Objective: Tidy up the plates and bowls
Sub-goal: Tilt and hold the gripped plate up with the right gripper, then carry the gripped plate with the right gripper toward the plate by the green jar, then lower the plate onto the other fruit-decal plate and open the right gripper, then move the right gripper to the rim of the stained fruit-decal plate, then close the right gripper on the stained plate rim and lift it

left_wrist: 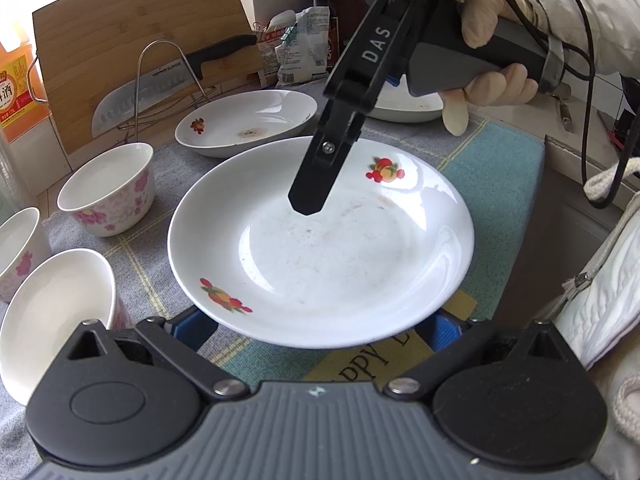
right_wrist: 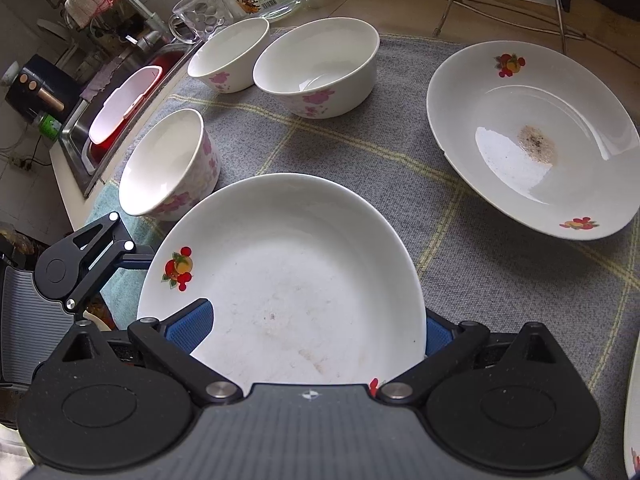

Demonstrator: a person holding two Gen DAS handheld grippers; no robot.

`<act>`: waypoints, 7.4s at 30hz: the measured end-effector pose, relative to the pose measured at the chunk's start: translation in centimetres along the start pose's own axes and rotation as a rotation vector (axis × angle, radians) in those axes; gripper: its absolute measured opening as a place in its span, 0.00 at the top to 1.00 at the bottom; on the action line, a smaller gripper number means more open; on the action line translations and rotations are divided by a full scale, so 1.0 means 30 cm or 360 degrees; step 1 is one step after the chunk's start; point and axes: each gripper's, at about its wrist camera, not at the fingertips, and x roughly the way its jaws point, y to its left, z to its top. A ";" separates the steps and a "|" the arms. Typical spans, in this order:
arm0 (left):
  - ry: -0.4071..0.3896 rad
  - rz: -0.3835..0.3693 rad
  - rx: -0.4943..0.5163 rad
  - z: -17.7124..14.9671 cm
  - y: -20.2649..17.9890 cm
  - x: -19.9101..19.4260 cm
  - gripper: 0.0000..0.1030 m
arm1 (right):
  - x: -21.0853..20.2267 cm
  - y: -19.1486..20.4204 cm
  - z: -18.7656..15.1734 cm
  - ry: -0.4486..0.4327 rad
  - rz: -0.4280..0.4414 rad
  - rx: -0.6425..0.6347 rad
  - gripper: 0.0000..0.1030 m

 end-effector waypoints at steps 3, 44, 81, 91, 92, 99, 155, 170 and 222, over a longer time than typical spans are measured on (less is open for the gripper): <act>-0.0004 -0.0003 0.0015 0.025 -0.012 0.010 0.00 | -0.024 -0.017 -0.012 -0.0015 -0.0006 0.0002 0.00; 0.0007 -0.0080 0.0173 0.461 -0.241 0.347 0.00 | -0.400 -0.505 -0.181 -0.0250 -0.0085 0.0101 0.00; 0.0084 -0.0118 0.0247 0.591 -0.220 0.544 0.00 | -0.389 -0.779 -0.205 -0.0276 -0.0128 0.0253 0.00; 0.0102 -0.0110 0.0321 0.614 -0.228 0.580 0.00 | -0.395 -0.805 -0.219 -0.0280 -0.0143 0.0288 0.00; 0.0105 -0.0106 0.0331 0.617 -0.232 0.583 0.00 | -0.396 -0.808 -0.222 -0.0279 -0.0145 0.0290 0.00; 0.0123 -0.0094 0.0379 0.634 -0.239 0.611 0.01 | -0.404 -0.826 -0.246 -0.0275 -0.0153 0.0331 0.00; -0.0066 -0.0008 0.0157 0.578 -0.225 0.453 0.01 | -0.514 -0.715 -0.356 -0.0319 -0.0569 0.0324 0.00; -0.0035 0.0338 -0.0401 0.435 -0.102 0.311 0.01 | -0.498 -0.489 -0.296 -0.0591 -0.0509 -0.0050 0.00; 0.0017 0.0455 -0.0581 0.337 0.189 0.554 0.00 | -0.169 -0.524 0.180 -0.0347 -0.0454 -0.0002 0.00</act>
